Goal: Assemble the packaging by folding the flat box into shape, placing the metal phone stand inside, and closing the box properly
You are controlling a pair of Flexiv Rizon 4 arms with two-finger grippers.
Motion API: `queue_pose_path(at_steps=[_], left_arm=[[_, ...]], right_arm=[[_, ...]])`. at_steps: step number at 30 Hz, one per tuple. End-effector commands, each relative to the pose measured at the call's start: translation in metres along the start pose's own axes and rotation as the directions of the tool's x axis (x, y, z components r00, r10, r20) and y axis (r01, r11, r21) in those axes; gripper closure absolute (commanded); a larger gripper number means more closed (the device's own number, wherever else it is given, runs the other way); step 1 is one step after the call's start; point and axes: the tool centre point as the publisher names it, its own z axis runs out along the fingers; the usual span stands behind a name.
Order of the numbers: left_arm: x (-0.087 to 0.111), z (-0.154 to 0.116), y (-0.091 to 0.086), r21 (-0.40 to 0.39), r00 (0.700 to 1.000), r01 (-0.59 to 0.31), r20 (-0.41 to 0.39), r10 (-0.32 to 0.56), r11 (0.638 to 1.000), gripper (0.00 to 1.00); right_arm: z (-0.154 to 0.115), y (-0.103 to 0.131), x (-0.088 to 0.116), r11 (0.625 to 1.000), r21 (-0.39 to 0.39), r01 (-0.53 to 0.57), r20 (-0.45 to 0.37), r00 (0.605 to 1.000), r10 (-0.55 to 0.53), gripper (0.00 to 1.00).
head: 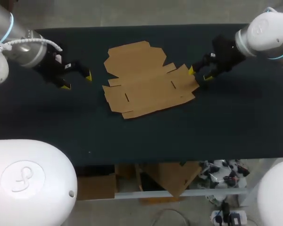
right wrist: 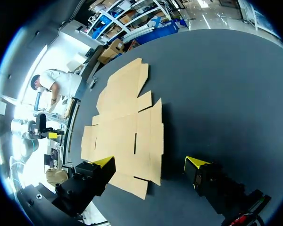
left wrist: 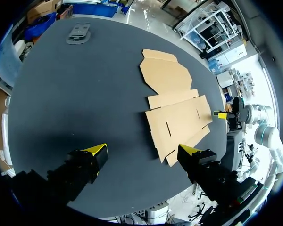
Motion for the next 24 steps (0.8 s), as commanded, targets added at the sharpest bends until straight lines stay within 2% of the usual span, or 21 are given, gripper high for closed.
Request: queue_pose_path(at_steps=[1, 3, 5, 7, 11, 14, 18, 21, 23, 24], left_arm=[[-0.002, -0.001, 0.001, 0.002, 1.000, 0.001, -0.001, -0.001, 1.000, 0.00], [-0.002, -0.002, 0.002, 0.002, 1.000, -0.001, -0.003, 0.001, 1.000, 0.00], [-0.003, -0.002, 0.003, 0.002, 1.000, -0.001, -0.003, 0.001, 1.000, 0.00], [-0.005, -0.003, 0.004, 0.003, 1.000, 0.000, -0.003, 0.000, 1.000, 0.00], [-0.007, -0.004, 0.005, 0.007, 1.000, 0.003, -0.004, -0.003, 1.000, 0.00], [-0.008, -0.003, 0.005, 0.008, 1.000, 0.005, -0.004, -0.005, 1.000, 0.00], [-0.010, -0.001, 0.005, 0.006, 1.000, 0.006, -0.007, -0.006, 1.000, 0.00], [-0.010, 0.000, 0.005, 0.001, 1.000, 0.008, -0.010, -0.008, 1.000, 0.00], [-0.011, 0.000, 0.005, 0.000, 1.000, 0.008, -0.011, -0.008, 1.000, 0.00], [-0.011, 0.000, 0.005, 0.000, 1.000, 0.008, -0.011, -0.008, 1.000, 0.00]], right_arm=[[0.011, 0.010, -0.002, 1.000, 0.025, 0.000, -0.031, 1.000, 0.001, 0.07], [0.015, 0.012, -0.003, 0.999, 0.034, 0.000, -0.047, 0.999, 0.002, 0.08], [0.020, 0.015, -0.006, 0.999, 0.040, -0.008, -0.063, 0.998, 0.011, 0.16], [0.026, 0.016, -0.007, 0.999, 0.045, -0.015, -0.074, 0.997, 0.018, 0.27], [0.035, 0.018, -0.010, 0.998, 0.058, -0.030, -0.097, 0.995, 0.036, 0.27], [0.039, 0.019, -0.010, 0.997, 0.062, -0.036, -0.111, 0.993, 0.043, 0.35], [0.042, 0.022, -0.007, 0.998, 0.055, -0.032, -0.136, 0.990, 0.039, 0.39], [0.044, 0.023, -0.004, 0.998, 0.056, -0.029, -0.146, 0.989, 0.037, 0.53], [0.045, 0.023, -0.003, 0.998, 0.055, -0.031, -0.156, 0.987, 0.040, 0.66], [0.046, 0.023, -0.003, 0.998, 0.055, -0.032, -0.157, 0.987, 0.040, 0.79]])
